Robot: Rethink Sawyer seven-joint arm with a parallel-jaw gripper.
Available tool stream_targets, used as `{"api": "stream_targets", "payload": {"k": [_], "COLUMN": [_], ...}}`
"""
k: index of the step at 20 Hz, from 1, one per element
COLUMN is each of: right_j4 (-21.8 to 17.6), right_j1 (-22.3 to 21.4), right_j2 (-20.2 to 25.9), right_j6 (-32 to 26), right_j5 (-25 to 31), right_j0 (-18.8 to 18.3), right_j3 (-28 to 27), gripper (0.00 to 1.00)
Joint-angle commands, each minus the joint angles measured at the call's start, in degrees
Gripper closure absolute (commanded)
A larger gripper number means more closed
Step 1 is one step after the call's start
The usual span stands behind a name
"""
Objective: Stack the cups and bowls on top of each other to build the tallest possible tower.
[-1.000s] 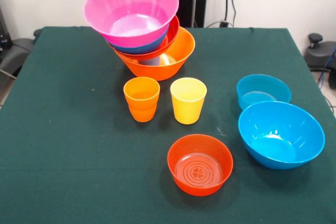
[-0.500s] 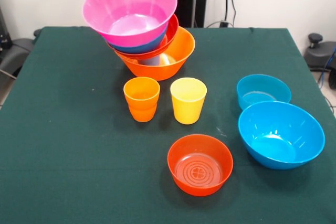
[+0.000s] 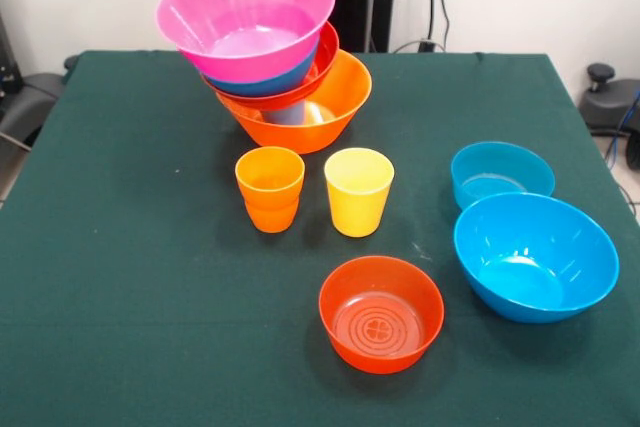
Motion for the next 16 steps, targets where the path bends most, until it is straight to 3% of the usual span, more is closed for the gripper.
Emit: {"api": "stream_targets", "payload": {"k": [1,11,12,16], "right_j4": [-0.5,0.3,3.0,4.1], "right_j1": [5.9,6.9,4.3,4.9], "right_j2": [4.1,4.5,6.6,6.5], "right_j6": [8.2,8.8,8.7,9.3], "right_j5": [0.4,0.4,3.3,4.3], "right_j0": [-1.3,-0.9,0.1,2.0], "right_j3": [2.1,2.6,2.5,1.2], "gripper": [0.0,0.0,0.0,0.0]}}
